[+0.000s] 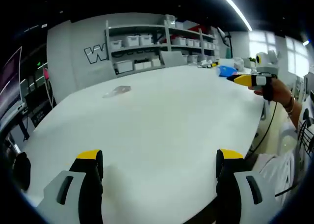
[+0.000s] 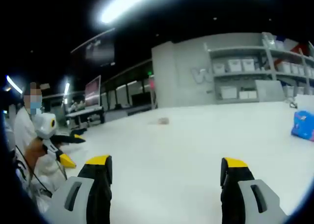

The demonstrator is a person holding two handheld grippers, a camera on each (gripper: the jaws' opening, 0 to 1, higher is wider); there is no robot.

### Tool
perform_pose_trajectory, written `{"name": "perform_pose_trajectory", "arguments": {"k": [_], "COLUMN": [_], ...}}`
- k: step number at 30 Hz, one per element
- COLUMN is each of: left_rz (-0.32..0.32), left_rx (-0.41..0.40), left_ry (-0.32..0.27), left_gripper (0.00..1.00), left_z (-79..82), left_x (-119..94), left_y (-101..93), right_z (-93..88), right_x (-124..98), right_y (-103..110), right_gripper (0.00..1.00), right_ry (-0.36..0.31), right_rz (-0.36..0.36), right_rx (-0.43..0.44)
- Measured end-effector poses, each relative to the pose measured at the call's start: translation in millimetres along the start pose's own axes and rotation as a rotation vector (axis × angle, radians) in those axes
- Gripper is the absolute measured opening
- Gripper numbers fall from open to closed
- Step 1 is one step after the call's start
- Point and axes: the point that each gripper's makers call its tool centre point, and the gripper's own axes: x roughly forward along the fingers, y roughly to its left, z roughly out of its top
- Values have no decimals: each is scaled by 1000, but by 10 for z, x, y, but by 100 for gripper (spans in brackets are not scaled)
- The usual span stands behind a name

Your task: Open the resealable bag by pulling the two sides of the seal apart until the entire bag opening is separated and visibly accessible.

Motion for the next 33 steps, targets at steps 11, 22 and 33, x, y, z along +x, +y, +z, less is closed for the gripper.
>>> {"name": "perform_pose_trajectory", "arguments": {"k": [11,22,33], "left_rz": [4,7,2], "left_rx": [-8,-13,-10], "left_ry": [5,-1,-7], "left_gripper": [94,94,94], "left_z": [-23,-6,11], "left_x": [0,-10,-20], "left_y": [35,50,27], "right_z": [-29,-45,-62], "right_x": [17,28,35], "right_y": [15,25,62], "right_gripper": [93,92,92], "right_ry": [8,13,19], "right_rz": [4,10,21], "right_rx": [3,6,11]}}
